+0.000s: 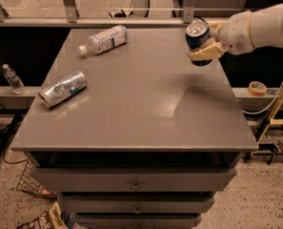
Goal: Knock pepsi can over
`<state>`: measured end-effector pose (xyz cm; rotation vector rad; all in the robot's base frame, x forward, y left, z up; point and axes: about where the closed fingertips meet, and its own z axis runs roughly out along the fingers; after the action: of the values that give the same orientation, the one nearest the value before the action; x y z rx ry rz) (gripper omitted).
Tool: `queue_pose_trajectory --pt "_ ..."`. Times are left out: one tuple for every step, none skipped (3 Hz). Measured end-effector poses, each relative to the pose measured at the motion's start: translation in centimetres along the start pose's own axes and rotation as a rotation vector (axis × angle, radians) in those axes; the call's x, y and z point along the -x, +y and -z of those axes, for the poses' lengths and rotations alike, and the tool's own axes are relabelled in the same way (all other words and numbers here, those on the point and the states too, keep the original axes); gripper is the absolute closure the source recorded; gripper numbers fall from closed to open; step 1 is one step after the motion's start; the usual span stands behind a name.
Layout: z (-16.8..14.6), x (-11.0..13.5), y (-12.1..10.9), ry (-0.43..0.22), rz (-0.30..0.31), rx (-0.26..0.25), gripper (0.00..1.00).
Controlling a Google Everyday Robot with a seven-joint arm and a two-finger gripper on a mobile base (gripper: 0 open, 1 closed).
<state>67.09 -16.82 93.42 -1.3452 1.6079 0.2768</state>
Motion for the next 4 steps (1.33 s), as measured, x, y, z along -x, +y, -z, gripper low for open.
queue_pose_trajectory --pt "-1.1 0.1 1.1 0.160 0.213 0.144 1.00" --pt "-2.4 -0.2 3.0 0.328 0.407 0.280 1.00" --pt "-4.1 -1.2 4.2 0.494 0.572 0.342 1.00" --pt "-5.2 -2.6 4.2 0.636 0.698 0.372 1.00"
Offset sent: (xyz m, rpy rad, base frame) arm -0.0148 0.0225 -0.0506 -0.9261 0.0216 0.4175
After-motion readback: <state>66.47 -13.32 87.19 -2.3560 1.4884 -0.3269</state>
